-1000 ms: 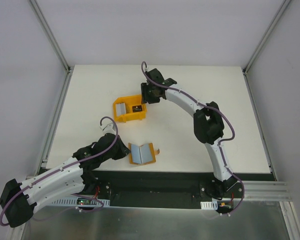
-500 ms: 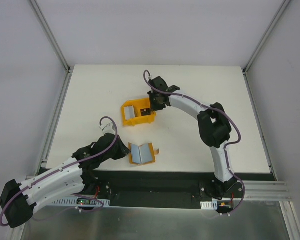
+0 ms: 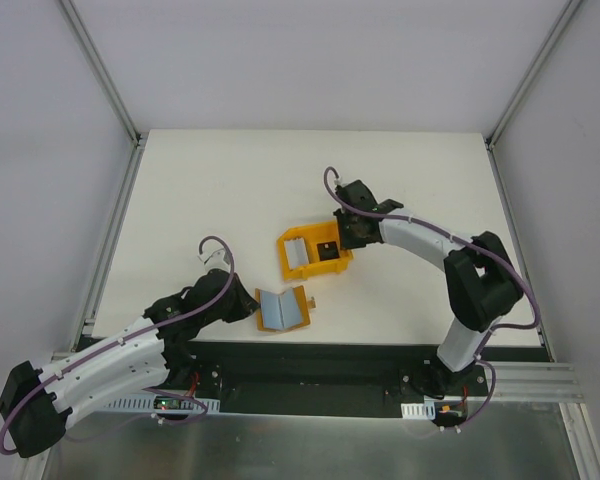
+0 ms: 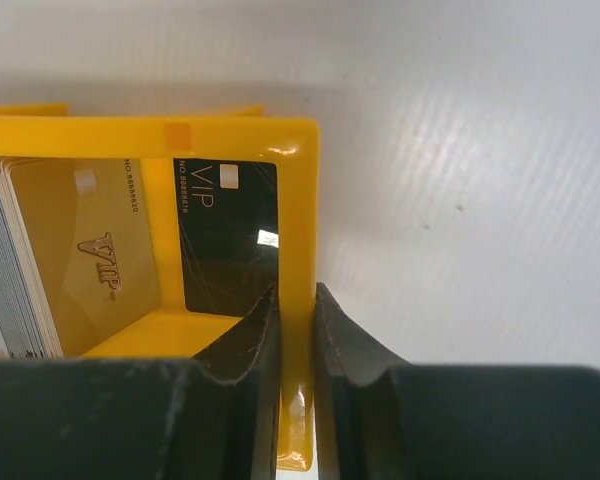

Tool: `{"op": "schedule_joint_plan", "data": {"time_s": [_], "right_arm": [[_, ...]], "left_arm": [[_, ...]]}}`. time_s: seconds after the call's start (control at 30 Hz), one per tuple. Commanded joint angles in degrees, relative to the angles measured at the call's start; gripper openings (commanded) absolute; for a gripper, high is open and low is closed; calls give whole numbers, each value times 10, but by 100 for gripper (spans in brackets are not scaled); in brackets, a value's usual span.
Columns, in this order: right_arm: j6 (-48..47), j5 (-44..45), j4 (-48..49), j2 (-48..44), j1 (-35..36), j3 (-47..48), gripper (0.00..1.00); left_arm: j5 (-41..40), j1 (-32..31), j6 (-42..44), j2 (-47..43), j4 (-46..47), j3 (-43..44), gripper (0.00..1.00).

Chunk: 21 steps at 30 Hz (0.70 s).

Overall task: Put the credit cards into the card holder
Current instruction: Move the storage box to the center of the board.

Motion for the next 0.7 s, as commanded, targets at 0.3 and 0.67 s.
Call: {"op": "schedule_joint_plan", "data": {"time_s": [0.3,0.67], "right_arm": [[-14,9,14,-84,-73,-72,15],[-68,-23,14,-31,-89,-16,17]], "left_arm": [[32,-3,28,24,31,13,0],[49,-3,21,68,60,50,0]]}}
